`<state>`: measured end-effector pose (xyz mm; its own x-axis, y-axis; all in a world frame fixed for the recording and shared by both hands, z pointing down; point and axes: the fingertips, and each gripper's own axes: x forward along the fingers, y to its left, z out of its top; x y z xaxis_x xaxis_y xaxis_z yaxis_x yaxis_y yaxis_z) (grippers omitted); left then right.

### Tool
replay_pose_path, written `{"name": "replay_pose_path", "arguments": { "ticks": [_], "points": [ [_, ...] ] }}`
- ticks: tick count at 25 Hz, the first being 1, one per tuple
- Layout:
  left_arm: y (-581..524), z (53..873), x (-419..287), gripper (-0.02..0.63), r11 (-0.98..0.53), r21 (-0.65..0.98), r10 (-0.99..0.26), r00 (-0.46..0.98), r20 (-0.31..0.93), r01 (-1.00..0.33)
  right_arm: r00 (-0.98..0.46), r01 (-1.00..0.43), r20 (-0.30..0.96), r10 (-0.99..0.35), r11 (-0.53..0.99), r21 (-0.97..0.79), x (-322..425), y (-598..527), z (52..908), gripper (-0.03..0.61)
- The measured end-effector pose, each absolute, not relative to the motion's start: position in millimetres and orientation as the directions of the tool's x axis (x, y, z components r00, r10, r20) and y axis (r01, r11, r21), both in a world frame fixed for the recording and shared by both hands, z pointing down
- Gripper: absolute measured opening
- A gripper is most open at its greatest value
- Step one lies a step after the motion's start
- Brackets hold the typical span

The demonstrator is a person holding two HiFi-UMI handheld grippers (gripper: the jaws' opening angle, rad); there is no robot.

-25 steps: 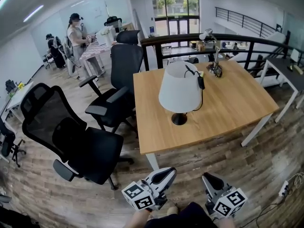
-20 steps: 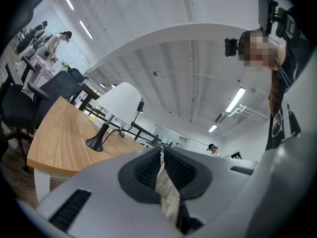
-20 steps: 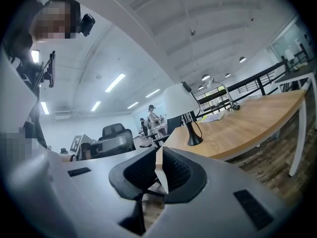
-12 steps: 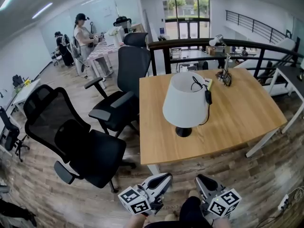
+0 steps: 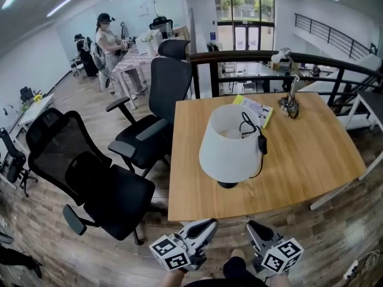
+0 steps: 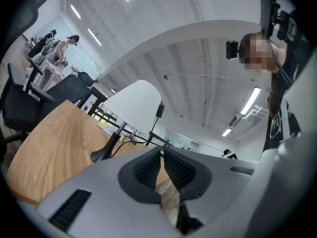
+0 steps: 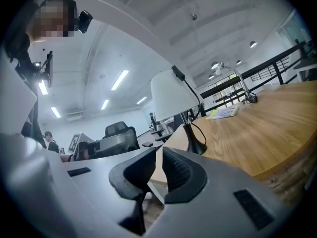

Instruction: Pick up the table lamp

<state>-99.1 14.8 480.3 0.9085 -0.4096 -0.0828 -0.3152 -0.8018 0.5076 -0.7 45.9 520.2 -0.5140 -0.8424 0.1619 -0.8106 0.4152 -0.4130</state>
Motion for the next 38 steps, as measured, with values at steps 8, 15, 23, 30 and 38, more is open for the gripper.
{"name": "replay_pose_path", "arguments": {
  "ticks": [8,15,23,30,38],
  "points": [
    [-23.7,473.4,-73.7,0.026,-0.784,0.511,-0.458,0.884,-0.091,-0.353,-0.560,-0.784,0.157,-0.813,0.460,-0.416,27.5,0.5,514.5,0.057],
    [-46.4,472.9,-57.8,0.026,-0.763,0.518,-0.496,0.864,-0.087,-0.386,-0.594,-0.760,0.154,-0.790,0.488,-0.429,44.7,-28.4,516.8,0.057],
    [-63.1,479.1,-42.8,0.025,-0.722,0.556,-0.549,0.831,-0.096,-0.412,-0.636,-0.728,0.161,-0.755,0.517,-0.450,60.6,-46.5,526.9,0.057],
    [-66.2,476.0,-20.9,0.026,-0.692,0.632,-0.566,0.806,-0.172,-0.350,-0.670,-0.702,0.152,-0.726,0.554,-0.448,79.5,-55.5,527.7,0.057],
    [-61.5,479.8,-14.3,0.026,-0.658,0.689,-0.586,0.781,-0.215,-0.304,-0.713,-0.659,0.145,-0.686,0.585,-0.472,76.6,-46.1,536.8,0.057]
  ]
}}
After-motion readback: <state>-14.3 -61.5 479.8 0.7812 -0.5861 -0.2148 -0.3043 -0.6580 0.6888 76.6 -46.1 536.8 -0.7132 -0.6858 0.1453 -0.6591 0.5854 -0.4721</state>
